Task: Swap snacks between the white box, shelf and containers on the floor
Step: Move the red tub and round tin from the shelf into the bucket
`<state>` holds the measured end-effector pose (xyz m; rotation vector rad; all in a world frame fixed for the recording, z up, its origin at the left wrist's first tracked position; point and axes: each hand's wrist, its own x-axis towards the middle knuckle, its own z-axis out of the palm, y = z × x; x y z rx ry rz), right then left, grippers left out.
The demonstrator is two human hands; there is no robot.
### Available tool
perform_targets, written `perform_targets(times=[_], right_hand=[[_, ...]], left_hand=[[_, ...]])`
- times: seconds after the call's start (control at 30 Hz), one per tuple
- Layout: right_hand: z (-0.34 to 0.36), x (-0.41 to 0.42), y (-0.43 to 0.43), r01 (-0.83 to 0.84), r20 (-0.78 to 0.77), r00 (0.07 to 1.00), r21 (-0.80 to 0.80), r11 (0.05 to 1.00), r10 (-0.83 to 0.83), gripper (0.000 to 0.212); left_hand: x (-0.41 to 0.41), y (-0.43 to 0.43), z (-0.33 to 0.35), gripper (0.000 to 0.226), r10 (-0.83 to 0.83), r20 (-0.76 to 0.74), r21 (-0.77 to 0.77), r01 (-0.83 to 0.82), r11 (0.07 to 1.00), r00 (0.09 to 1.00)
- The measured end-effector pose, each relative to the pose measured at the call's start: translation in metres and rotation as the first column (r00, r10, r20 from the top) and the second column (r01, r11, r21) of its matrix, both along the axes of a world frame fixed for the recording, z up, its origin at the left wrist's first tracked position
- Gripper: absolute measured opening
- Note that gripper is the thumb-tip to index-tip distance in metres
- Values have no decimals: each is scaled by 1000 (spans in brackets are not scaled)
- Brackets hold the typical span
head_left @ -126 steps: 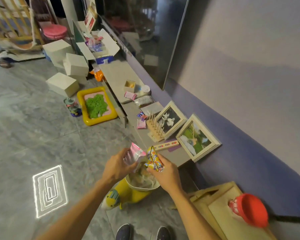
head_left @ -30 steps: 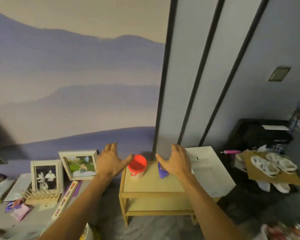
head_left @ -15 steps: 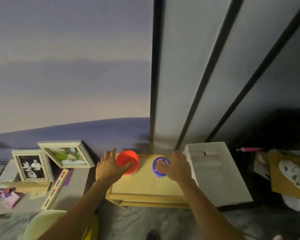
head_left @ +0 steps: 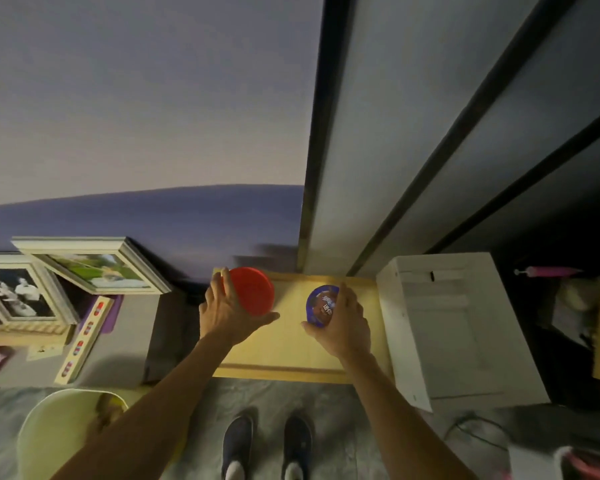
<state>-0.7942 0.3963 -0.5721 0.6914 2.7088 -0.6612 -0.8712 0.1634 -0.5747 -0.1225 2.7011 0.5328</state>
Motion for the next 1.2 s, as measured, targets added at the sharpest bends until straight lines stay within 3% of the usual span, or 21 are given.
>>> perform_targets(times=[0.3,0.63,0.9,1.2], right_hand=[[10,2,-8,-8,-26,1000,24,1000,9,110],[132,-23,-29,-23,-266,964,-68,997,4,104],[232,-48,-74,-212,-358,918,-80,974,171,111],[250,-47,-199,-527,-345,803,-33,849,486,117]], left_hand=[[0,-5,17,156,35,-93,96,-26,995,995],[9,-56,134,148,112,-259,238,-49,970,959],[39,-117,231,145,227,-364,231,-149,962,903],[128,-230,259,144,434,-416,151,-410,899,799]])
